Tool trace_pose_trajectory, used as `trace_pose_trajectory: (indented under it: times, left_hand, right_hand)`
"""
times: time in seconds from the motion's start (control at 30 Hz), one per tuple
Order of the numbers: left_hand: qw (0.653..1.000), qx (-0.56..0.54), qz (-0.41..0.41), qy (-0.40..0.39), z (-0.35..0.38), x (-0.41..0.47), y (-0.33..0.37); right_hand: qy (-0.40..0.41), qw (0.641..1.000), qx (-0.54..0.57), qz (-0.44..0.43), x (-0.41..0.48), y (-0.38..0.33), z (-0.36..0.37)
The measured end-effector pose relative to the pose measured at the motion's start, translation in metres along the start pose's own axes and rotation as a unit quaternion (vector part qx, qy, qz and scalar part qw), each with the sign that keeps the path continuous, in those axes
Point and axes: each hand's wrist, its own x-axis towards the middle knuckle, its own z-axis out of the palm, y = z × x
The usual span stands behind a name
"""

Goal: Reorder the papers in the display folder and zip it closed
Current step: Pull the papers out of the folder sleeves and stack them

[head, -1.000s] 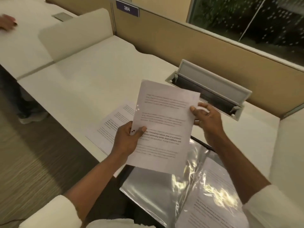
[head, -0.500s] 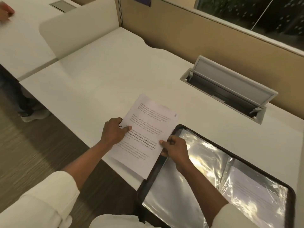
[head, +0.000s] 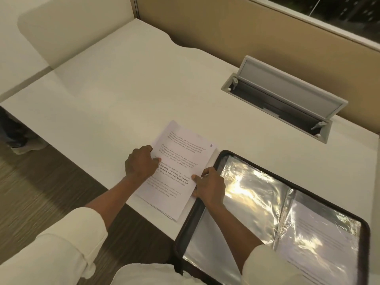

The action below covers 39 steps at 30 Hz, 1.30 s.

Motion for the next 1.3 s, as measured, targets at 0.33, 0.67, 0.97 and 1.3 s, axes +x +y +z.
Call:
trace_pose_trajectory:
  times: [0.33, 0.67, 0.97, 1.3]
  left_hand:
    - [0.978, 0.169, 0.052, 0.115, 0.009, -0.015, 0.021]
    - [0.957, 0.154, 0.243, 0.039, 0.077, -0.101, 0.129]
    - [0.847, 0.111, 0.517, -0.049, 0.167, -0.210, 0.205]
    - [0.817, 0.148, 0.547, -0.106, 0.211, -0.258, 0.231]
  right_hand:
    - [0.028, 0.999, -0.011, -0.039, -0.009, 0.001, -0.013]
    - [0.236, 0.957, -0.090, -0.140, -0.067, 0.112, -0.103]
    - [0.294, 0.937, -0.184, 0.026, -0.110, 0.225, -0.180]
    - [0.270, 0.929, -0.193, 0.161, -0.128, 0.279, -0.231]
